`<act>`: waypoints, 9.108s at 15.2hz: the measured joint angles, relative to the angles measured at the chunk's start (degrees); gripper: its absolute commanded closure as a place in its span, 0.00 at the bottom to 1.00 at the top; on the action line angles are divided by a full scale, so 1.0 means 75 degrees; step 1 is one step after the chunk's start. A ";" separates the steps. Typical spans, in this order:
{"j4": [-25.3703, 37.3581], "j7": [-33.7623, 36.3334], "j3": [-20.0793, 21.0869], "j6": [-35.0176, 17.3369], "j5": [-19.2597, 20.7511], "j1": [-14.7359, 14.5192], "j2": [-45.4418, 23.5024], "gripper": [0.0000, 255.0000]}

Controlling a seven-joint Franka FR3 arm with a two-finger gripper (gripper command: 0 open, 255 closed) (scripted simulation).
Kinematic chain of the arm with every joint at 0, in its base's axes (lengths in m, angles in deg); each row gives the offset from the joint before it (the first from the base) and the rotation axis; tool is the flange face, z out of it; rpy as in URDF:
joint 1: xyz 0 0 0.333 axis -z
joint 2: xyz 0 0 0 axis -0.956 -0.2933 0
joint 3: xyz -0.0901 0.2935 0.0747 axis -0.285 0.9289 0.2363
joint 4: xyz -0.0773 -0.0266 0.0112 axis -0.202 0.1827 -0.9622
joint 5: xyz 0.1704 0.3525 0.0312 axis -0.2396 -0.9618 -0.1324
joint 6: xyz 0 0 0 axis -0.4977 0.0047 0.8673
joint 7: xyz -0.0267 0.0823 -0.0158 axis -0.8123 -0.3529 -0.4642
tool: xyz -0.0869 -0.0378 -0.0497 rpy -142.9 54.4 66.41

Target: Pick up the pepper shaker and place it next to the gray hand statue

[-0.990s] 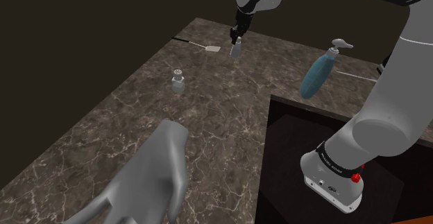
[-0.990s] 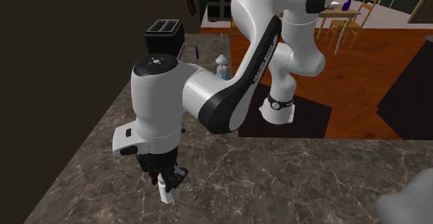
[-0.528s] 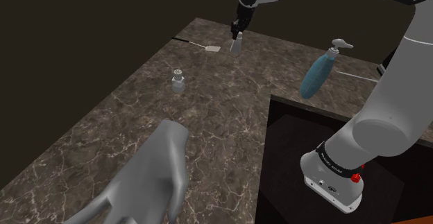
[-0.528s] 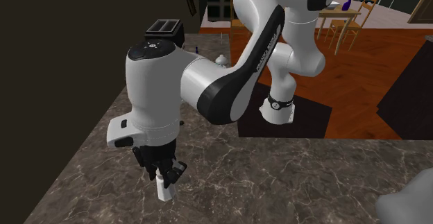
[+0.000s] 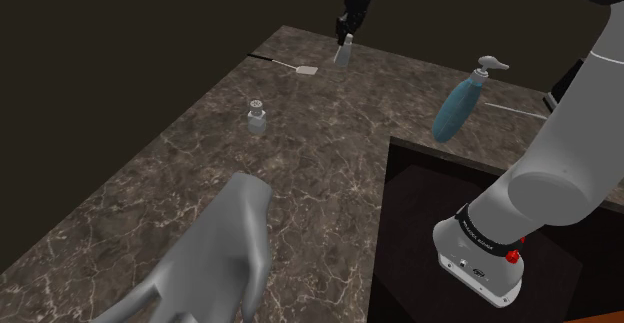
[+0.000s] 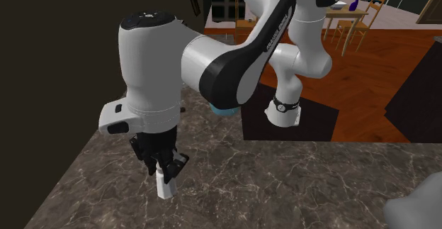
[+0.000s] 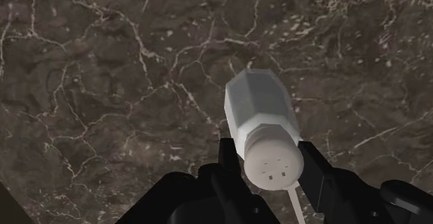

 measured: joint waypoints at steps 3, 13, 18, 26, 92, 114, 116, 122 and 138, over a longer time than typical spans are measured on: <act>0.0194 0.0008 -0.0003 0.0269 0.0013 -0.0005 0.0075 1.00; 0.0979 0.0024 -0.0009 0.1242 0.0046 -0.0016 0.0266 1.00; 0.1399 0.0001 -0.0020 0.1730 0.0051 -0.0004 0.0336 1.00; 0.2017 0.0045 -0.0008 0.2454 0.0076 -0.0034 0.0439 1.00; -0.4469 0.8364 0.6361 0.2299 -0.1655 -0.3271 0.6635 1.00; -0.6091 0.8776 0.7362 -0.0172 -0.1813 -0.3086 0.5768 1.00; -0.6104 0.8794 0.7396 -0.0234 -0.1801 -0.3063 0.5723 1.00; -0.6108 0.8806 0.7415 -0.0262 -0.1795 -0.3052 0.5701 0.00; -0.5526 0.8669 0.6968 0.0897 -0.1871 -0.3318 0.6297 0.00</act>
